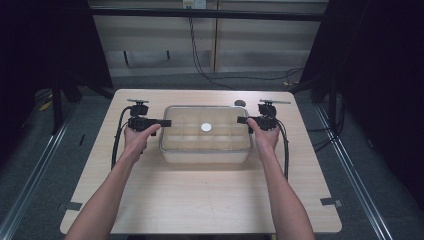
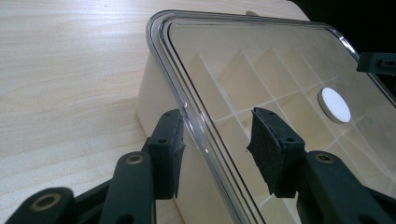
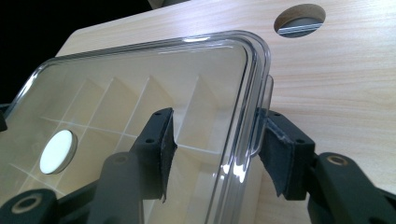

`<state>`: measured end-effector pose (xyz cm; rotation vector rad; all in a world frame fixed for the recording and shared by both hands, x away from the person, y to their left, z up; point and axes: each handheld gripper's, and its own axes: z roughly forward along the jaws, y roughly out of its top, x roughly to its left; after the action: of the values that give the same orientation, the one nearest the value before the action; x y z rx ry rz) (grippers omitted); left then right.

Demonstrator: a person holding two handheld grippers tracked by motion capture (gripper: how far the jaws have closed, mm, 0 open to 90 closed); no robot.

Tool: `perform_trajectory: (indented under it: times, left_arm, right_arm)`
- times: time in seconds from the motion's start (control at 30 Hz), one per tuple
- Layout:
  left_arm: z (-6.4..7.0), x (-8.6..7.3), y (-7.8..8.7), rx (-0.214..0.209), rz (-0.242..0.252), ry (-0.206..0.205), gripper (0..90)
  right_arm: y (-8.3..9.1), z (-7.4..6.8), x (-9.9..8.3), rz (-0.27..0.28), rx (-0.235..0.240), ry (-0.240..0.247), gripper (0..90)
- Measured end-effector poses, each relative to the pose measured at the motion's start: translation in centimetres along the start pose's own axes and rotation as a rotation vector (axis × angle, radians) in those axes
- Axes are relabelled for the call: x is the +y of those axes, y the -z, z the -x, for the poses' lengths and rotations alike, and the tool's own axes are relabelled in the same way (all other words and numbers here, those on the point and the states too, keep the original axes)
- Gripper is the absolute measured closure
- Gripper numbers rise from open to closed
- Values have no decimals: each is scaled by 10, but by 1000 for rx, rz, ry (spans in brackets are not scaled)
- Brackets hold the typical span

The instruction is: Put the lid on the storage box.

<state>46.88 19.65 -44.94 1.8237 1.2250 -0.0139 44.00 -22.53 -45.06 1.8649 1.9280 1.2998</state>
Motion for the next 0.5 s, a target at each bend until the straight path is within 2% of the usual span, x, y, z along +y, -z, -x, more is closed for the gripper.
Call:
perform_trajectory:
  times: [0.07, 0.23, 0.3, 0.4, 0.5]
  left_arm:
    - [0, 1, 0, -4, -8, -6, 543]
    - [5, 3, 1, 49, -12, -59, 526]
    - [6, 4, 1, 60, -15, -66, 526]
    - [5, 4, 2, 46, -12, -65, 516]
    - [2, 4, 8, 9, 20, -35, 416]
  right_arm:
    - [0, 1, 0, -2, 9, 0, 475]
    - [1, 1, -1, 6, 6, 3, 479]
    - [1, 1, -1, 7, 3, 3, 478]
    - [2, 0, -1, 2, 2, 5, 443]
    - [5, -1, -1, 1, -4, 51, 373]
